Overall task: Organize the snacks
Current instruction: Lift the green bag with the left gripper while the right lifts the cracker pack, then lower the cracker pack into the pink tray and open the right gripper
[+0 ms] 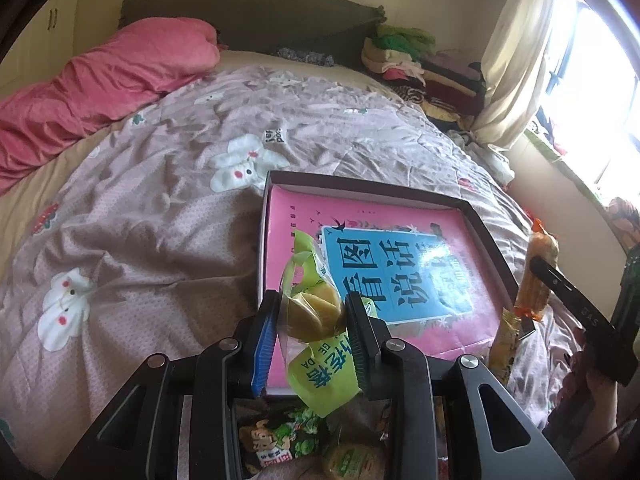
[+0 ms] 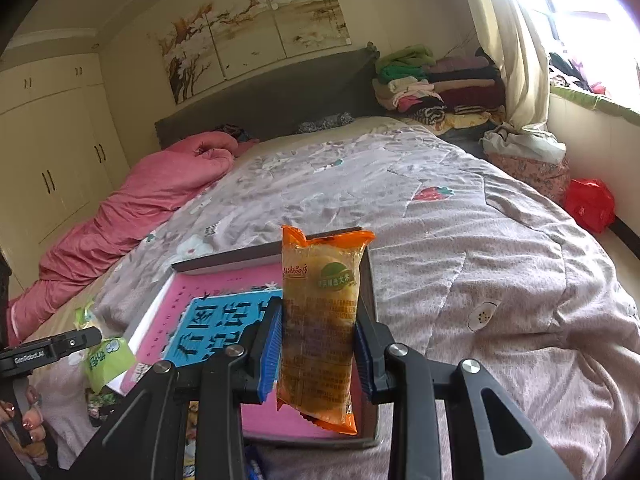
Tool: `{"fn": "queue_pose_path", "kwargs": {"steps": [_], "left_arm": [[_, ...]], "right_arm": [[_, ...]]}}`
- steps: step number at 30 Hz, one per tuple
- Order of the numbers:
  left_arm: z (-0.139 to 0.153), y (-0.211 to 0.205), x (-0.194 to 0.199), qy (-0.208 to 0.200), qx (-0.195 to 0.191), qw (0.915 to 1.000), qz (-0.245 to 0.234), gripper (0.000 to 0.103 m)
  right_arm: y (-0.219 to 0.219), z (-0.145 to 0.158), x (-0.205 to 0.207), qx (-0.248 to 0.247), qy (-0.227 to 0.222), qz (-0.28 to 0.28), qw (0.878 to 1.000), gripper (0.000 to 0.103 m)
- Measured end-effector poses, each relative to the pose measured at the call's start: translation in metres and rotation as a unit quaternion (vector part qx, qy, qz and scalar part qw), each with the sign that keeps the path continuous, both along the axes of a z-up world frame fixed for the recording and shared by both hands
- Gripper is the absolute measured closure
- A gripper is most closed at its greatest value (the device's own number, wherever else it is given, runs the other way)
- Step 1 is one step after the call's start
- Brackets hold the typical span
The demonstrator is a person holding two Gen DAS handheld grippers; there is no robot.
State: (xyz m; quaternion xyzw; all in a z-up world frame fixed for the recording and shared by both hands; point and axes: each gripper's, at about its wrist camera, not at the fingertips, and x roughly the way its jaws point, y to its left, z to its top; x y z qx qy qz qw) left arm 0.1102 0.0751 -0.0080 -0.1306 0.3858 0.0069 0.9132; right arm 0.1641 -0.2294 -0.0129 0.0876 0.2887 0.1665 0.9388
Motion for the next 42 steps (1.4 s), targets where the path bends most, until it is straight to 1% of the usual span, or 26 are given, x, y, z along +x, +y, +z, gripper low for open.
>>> {"fn": "queue_pose_path", "kwargs": {"steps": [3,11,13,17,18,26,42], "left_arm": [[-0.003,-0.003,0.005,0.003,0.0,1.0,-0.002,0.069],[-0.014,-0.006,0.019,0.013,0.0,0.9999,-0.003,0.069],[-0.017,-0.007,0.021,0.017,-0.004,0.9998,-0.004,0.069],[-0.018,-0.013,0.021,0.018,0.005,0.9997,-0.013,0.069],[-0.019,-0.014,0.021,0.02,0.009,0.9997,-0.014,0.069],[-0.029,-0.018,0.022,0.035,0.007,0.9991,-0.023,0.069],[-0.033,-0.024,0.02,0.045,0.005,0.9985,-0.03,0.069]], "right_arm": [[0.0,-0.006,0.008,0.004,0.012,0.005,1.0,0.07],[0.003,-0.02,0.011,0.007,0.034,0.025,0.999,0.07],[0.005,-0.025,0.011,0.003,0.041,0.027,0.999,0.07],[0.009,-0.033,0.013,-0.005,0.06,0.033,0.998,0.07],[0.009,-0.033,0.013,-0.006,0.06,0.033,0.998,0.07],[0.008,-0.037,0.011,-0.008,0.066,0.038,0.997,0.07],[0.009,-0.042,0.014,-0.009,0.069,0.035,0.997,0.069]]}}
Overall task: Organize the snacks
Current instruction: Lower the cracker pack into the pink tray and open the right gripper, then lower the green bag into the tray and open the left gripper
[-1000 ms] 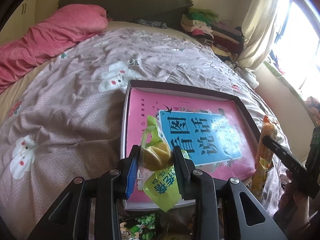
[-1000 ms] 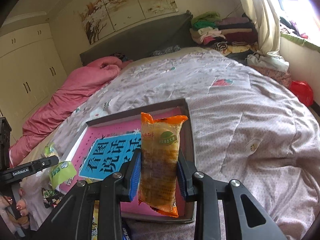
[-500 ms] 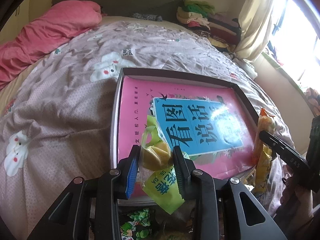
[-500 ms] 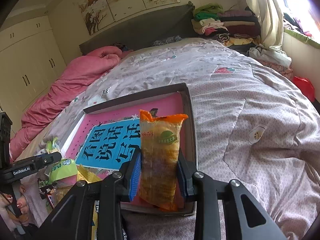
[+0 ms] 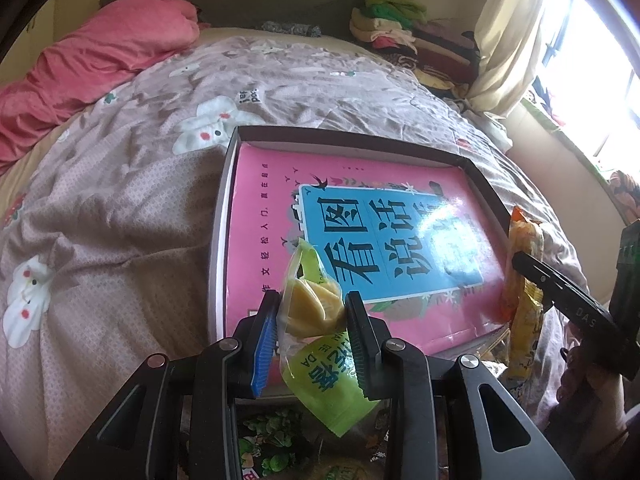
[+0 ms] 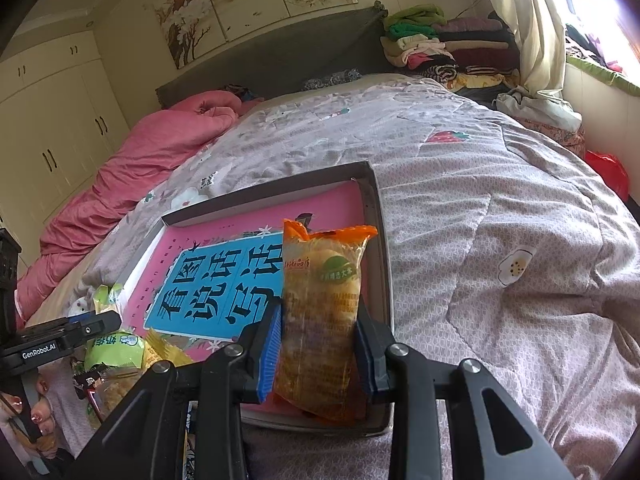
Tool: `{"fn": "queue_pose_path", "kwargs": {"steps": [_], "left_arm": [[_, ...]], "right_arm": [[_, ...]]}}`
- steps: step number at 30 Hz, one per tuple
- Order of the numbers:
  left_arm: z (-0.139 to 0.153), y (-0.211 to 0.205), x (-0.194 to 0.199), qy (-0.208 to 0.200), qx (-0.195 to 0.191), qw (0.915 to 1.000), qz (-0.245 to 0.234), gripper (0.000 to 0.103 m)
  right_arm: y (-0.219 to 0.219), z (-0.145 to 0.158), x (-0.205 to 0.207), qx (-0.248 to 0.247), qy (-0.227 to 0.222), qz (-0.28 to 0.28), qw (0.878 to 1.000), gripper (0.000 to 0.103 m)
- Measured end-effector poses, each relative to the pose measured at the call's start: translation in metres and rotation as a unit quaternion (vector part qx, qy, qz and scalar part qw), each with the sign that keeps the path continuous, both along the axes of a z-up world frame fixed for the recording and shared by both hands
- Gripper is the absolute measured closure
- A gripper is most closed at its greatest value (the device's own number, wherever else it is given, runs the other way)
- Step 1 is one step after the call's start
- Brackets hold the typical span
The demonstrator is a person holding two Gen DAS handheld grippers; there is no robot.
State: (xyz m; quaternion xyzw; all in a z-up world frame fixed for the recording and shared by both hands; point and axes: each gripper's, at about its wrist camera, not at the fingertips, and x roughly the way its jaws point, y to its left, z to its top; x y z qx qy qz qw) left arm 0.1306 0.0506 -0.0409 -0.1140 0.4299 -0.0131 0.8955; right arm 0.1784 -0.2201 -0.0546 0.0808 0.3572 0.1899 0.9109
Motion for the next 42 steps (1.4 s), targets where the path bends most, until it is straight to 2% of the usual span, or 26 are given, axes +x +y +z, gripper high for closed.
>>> {"fn": "queue_pose_path", "kwargs": {"steps": [7,15,37,40,42], "left_arm": [[0.0,0.001,0.002,0.002,-0.001,1.0,0.001,0.069],[0.002,0.002,0.004,0.0,-0.001,1.0,0.002,0.069],[0.008,0.001,0.0,-0.012,-0.007,0.9999,-0.003,0.068],[0.011,0.001,-0.001,-0.014,-0.007,0.9999,-0.002,0.064],[0.012,0.002,-0.002,-0.019,-0.008,0.9998,-0.002,0.058]], "right_arm": [[-0.001,0.001,-0.001,0.0,0.001,0.002,1.0,0.069],[-0.001,0.004,-0.003,0.007,-0.003,0.005,1.0,0.061],[-0.019,0.015,-0.013,0.044,-0.013,-0.012,0.999,0.052],[-0.021,0.017,-0.015,0.047,-0.017,-0.011,0.999,0.051],[-0.021,0.019,-0.017,0.049,-0.019,-0.012,0.999,0.048]]}}
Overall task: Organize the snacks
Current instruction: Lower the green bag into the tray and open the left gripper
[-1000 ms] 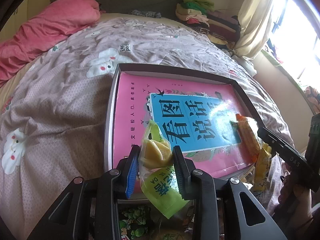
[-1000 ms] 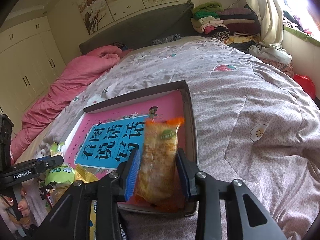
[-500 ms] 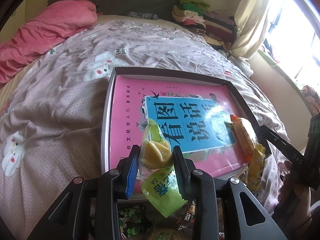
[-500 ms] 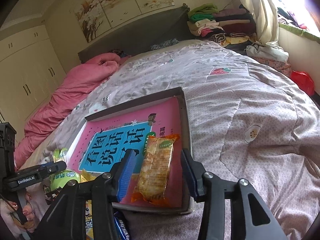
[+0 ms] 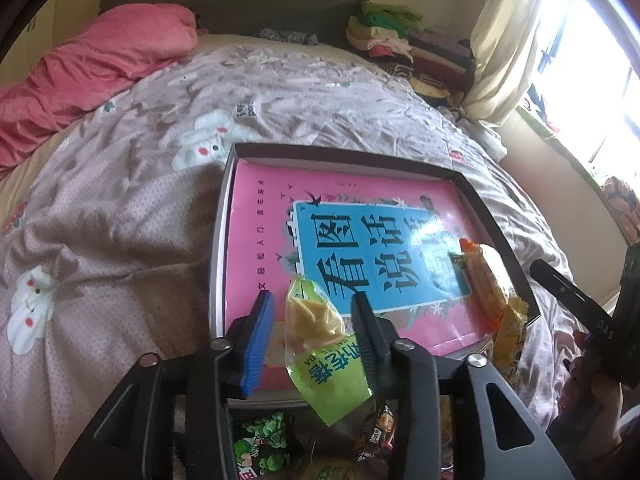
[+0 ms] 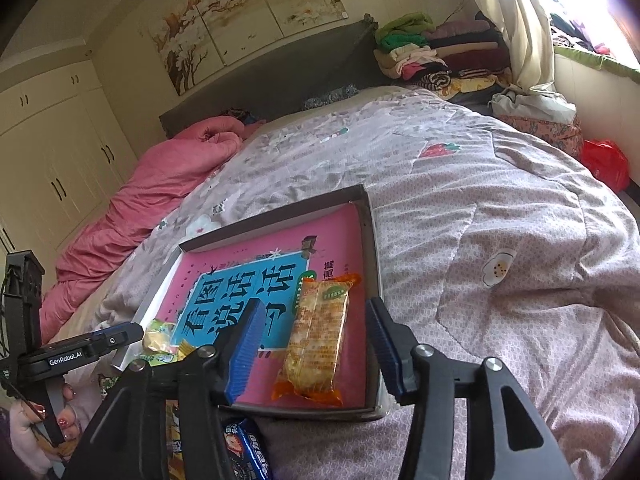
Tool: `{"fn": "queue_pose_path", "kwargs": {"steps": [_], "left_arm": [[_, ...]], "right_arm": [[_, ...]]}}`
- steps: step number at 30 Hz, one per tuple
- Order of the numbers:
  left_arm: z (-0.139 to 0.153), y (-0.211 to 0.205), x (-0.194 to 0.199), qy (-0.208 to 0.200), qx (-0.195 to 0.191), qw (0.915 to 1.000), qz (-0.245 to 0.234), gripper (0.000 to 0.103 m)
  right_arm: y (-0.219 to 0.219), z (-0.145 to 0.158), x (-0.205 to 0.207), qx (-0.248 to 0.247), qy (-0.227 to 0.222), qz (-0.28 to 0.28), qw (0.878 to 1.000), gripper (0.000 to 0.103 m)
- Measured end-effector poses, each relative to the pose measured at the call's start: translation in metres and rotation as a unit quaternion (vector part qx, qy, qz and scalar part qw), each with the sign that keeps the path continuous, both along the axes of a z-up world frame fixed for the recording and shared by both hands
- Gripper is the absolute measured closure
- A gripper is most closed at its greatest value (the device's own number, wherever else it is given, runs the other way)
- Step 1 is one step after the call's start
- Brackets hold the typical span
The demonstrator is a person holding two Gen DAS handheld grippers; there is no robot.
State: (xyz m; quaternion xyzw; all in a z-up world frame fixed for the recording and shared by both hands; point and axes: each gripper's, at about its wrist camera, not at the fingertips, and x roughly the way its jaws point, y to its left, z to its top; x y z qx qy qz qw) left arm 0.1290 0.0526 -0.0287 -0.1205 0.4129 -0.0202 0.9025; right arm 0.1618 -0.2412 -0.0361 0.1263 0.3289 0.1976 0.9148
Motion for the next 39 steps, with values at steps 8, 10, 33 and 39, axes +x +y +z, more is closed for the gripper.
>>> {"fn": "queue_pose_path", "kwargs": {"steps": [8,10,33,39], "left_arm": [[0.013,0.003,-0.007,-0.012,0.0,0.9999,0.001,0.048],[0.018,0.004,-0.01,-0.017,0.001,0.9999,0.001,0.047],[0.046,0.004,-0.036,-0.033,0.007,0.9994,-0.001,0.031],[0.047,-0.001,-0.046,-0.031,0.01,0.9994,-0.011,0.031]], "right_arm": [[-0.003,0.006,-0.008,0.016,-0.006,0.004,1.0,0.043],[-0.002,0.007,-0.01,0.019,-0.006,0.006,1.0,0.042],[0.026,0.019,-0.046,0.01,-0.012,0.044,0.999,0.035],[0.033,0.019,-0.055,0.009,-0.005,0.052,0.999,0.035]]}}
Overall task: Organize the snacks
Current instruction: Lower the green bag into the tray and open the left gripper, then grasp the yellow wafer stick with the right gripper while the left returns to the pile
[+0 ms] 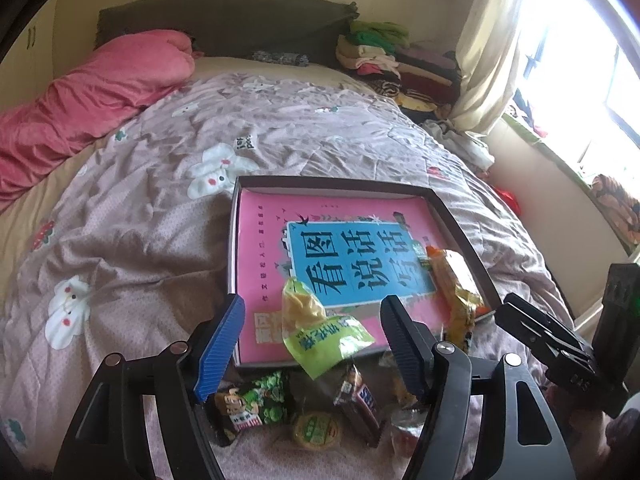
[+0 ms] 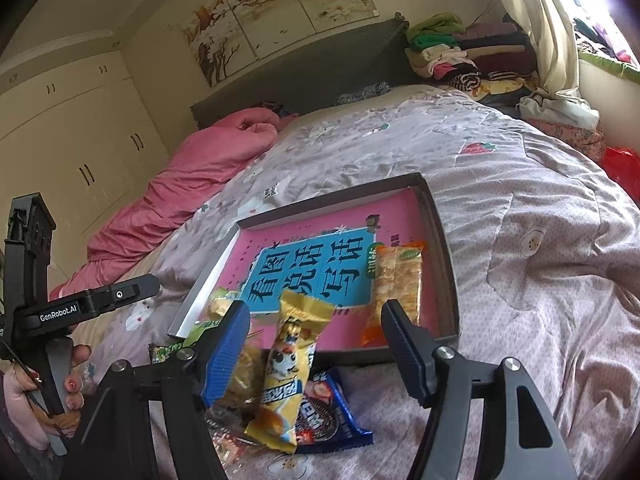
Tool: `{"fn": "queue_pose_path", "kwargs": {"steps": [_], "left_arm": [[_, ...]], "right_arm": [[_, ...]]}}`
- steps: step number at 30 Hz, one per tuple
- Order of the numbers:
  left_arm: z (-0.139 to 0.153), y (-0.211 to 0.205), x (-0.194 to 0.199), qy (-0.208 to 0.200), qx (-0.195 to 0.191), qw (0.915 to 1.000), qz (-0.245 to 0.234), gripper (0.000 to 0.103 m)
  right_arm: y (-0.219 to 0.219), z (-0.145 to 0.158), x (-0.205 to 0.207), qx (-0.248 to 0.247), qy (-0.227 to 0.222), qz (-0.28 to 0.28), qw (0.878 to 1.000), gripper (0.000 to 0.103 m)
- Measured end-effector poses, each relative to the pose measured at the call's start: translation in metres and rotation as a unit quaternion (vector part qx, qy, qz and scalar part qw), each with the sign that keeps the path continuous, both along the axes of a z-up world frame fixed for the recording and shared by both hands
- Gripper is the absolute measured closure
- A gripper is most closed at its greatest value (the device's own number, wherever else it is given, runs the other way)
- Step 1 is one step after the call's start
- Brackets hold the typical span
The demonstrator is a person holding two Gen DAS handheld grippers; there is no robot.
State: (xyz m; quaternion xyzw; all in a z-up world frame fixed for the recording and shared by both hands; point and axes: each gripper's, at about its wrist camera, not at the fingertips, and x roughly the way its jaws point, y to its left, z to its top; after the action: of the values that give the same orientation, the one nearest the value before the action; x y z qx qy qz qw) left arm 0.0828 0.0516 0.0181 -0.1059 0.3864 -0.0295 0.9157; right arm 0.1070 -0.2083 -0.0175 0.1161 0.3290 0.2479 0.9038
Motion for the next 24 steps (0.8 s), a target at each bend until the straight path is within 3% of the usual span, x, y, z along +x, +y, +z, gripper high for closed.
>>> {"fn": "queue_pose_path", "kwargs": {"steps": [15,24], "left_arm": [[-0.004,-0.019,-0.026,0.012,0.015,0.9993,-0.032,0.028],[-0.001,-0.022,-0.035,0.01,0.03,0.9988,-0.037,0.027]], "right_arm": [[0.012,-0.008,-0.008,-0.011,0.032,0.014,0.999,0.035],[0.015,-0.007,-0.016,-0.019,0.028,0.018,0.999,0.035]]}}
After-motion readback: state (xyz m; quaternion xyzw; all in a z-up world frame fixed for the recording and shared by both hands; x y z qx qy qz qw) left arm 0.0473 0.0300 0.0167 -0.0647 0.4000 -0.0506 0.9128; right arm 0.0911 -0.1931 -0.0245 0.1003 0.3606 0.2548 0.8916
